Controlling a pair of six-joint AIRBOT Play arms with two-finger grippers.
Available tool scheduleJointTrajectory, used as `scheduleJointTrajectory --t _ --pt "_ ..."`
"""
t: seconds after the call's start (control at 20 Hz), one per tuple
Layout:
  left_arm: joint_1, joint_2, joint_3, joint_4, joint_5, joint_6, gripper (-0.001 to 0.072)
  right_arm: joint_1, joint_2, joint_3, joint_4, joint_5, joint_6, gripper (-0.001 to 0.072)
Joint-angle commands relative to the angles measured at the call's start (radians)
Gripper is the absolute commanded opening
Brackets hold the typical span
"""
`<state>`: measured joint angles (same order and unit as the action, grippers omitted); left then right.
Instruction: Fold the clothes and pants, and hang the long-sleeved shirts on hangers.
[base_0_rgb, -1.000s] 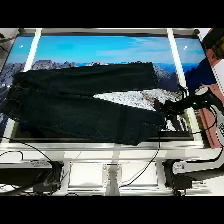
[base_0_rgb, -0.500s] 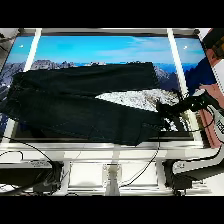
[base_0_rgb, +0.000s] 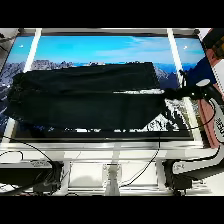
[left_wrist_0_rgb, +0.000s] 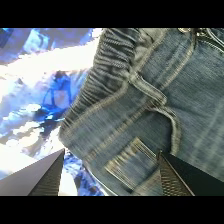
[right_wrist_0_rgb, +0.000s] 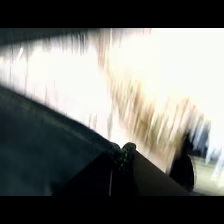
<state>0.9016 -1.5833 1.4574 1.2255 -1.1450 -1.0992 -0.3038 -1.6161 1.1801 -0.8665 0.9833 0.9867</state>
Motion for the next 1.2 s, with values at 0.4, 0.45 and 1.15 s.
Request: scheduleJointTrajectory --t 0.4,0.45,1.15 --pt "-0.072 -0.050 -0.004 -0.001 -0.027 -0.001 0.0639 0.107 -0.050 0.071 -0.039 -0.514 0.078 0.0510" --pt "-0.074 -0.049 -0.003 -0.001 -0.032 -0.001 0.0639 0.104 -0.048 0.075 -0.039 -0.502 0.079 0.0519" --pt "-0.070 0.029 -0.002 0.001 -0.058 0.000 0.0639 0.341 -0.029 0.178 -0.601 0.152 0.364 0.0408"
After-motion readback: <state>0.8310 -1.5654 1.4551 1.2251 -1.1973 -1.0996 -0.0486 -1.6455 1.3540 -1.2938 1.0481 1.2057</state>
